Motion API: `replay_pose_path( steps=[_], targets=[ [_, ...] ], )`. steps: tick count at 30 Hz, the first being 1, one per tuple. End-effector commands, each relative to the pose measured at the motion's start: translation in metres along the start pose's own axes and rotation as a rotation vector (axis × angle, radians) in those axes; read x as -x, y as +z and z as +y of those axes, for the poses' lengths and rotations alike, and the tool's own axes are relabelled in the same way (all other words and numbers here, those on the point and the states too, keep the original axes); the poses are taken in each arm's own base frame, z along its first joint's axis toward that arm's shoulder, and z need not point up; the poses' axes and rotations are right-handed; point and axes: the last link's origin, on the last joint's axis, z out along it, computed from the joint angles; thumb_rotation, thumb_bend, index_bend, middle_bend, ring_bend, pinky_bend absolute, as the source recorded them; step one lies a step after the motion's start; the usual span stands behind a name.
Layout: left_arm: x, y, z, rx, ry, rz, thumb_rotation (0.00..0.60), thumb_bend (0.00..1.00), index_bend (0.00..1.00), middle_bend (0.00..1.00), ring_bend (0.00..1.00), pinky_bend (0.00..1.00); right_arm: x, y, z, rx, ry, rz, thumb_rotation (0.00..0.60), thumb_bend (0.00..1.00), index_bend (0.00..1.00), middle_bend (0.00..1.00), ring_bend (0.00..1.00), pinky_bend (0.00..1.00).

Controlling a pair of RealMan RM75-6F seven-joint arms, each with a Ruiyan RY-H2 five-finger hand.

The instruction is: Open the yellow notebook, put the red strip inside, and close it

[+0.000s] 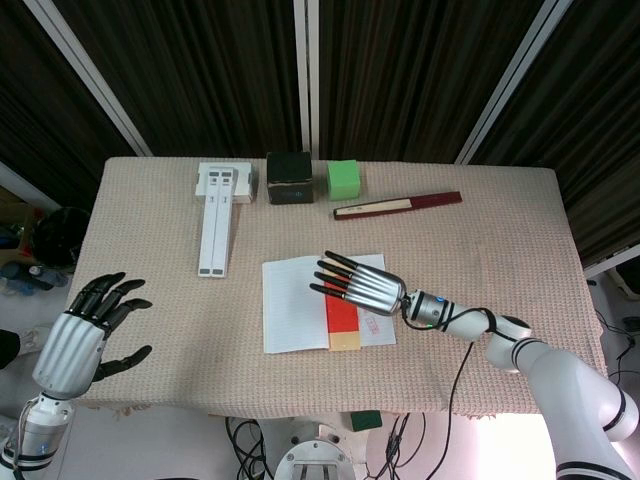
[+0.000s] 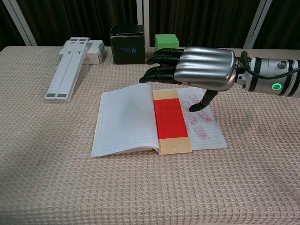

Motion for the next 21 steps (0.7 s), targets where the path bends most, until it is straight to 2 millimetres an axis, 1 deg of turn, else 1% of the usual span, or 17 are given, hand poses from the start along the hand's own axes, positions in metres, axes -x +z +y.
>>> replay_pose_path(
  steps=[1,4,7,11,15,18,21],
  targets=[
    [0.0,0.001,0.0,0.002,-0.001,0.0,0.6,0.03,0.36,0.22,0.13,0.18,0.0,-0.005,0.003,0.02,-0.015,-0.042,0.6,0.08,0.0,0.1,0.0,0.0],
    [0.0,0.001,0.0,0.001,0.0,0.0,0.6,0.03,0.36,0.22,0.13,0.18,0.001,-0.004,-0.006,0.006,0.007,-0.031,0.6,0.08,0.0,0.1,0.0,0.0],
    [-0.001,0.0,0.0,0.0,0.001,0.001,0.6,0.03,0.35,0.22,0.13,0.18,-0.004,-0.005,-0.015,-0.027,0.019,-0.001,0.6,0.08,0.0,0.1,0.0,0.0],
    [-0.001,-0.002,-0.001,-0.009,0.0,0.001,0.6,0.03,0.36,0.22,0.13,0.18,-0.014,-0.014,-0.028,-0.059,0.07,0.049,0.6,0.08,0.0,0.1,0.0,0.0],
    [0.0,-0.002,-0.001,-0.009,-0.002,0.002,0.6,0.03,0.35,0.22,0.13,0.18,-0.02,-0.024,-0.044,-0.091,0.133,0.06,0.6,0.08,0.0,0.1,0.0,0.0],
    [0.0,-0.002,0.0,-0.004,-0.002,0.002,0.6,0.03,0.36,0.22,0.13,0.18,-0.019,-0.03,-0.057,-0.117,0.153,0.052,0.6,0.08,0.0,0.1,0.0,0.0],
    [0.001,-0.001,0.001,0.0,-0.003,0.0,0.6,0.03,0.36,0.22,0.13,0.18,-0.015,-0.032,-0.067,-0.129,0.163,0.038,0.6,0.08,0.0,0.09,0.0,0.0]
  ],
)
